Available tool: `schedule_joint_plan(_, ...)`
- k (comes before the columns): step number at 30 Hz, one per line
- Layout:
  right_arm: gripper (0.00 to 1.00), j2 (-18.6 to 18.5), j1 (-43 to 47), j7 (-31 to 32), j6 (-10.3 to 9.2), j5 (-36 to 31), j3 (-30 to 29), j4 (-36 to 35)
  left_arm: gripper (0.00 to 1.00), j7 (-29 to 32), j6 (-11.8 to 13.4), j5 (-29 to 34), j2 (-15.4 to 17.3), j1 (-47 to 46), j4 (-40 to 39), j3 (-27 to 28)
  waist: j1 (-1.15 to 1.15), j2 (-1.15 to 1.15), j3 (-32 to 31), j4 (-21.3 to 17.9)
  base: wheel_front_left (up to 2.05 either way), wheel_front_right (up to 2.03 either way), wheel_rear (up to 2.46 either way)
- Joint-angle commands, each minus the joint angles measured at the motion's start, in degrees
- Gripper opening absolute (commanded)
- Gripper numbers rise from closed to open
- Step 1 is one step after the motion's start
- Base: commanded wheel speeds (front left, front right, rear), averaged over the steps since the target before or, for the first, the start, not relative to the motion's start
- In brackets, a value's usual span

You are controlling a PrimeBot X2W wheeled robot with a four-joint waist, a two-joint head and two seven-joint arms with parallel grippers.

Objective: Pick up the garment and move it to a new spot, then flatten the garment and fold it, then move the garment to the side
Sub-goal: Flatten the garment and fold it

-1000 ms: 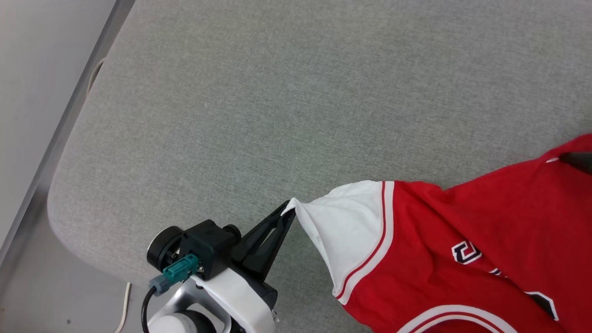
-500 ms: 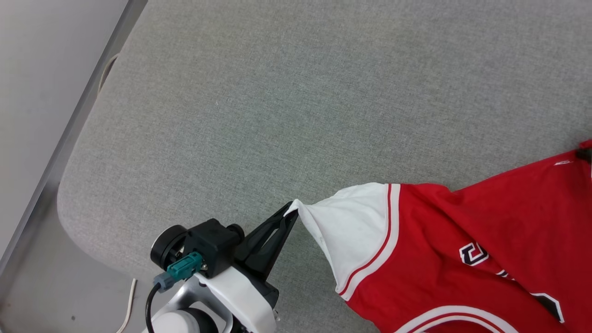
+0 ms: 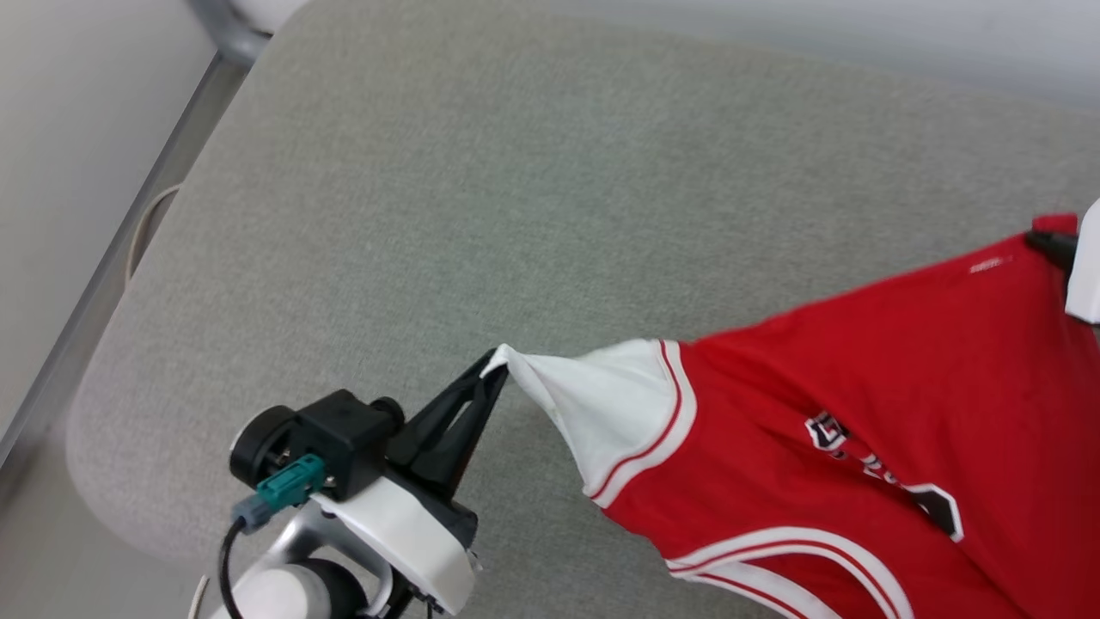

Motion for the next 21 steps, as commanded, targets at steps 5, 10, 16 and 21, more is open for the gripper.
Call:
schedule_joint_plan(5,0.00,-0.91,-2.03,-3.99,-0.04,3.05,-0.35,-2.48,0.00,0.73,1.70,-0.05,2.93,0.08,-3.23,3.38,0.00,0.00,-6.86,-5.84,0.00,0.00,0.00)
schedule_joint_plan(10,0.00,-0.95,-3.12,-4.97,-0.04,5.24,-0.37,-6.31,0.00,1.12,2.65,-0.02,4.49,-1.11,-6.04,5.77,0.00,0.00,-9.12,-8.90,0.00,0.00,0.00)
schedule_joint_plan(16,0.00,-0.76,-3.88,-5.52,-0.04,5.97,-1.09,-10.98,0.00,1.75,3.74,-0.44,6.10,-3.24,-9.17,9.05,0.00,0.00,-10.69,-11.32,0.00,0.00,0.00)
schedule_joint_plan(21,0.00,0.14,-4.04,-5.90,-0.04,5.82,-2.09,-15.74,0.00,2.01,4.64,-0.16,7.67,-6.88,-10.67,12.83,0.00,0.00,-12.08,-13.50,0.00,0.00,0.00)
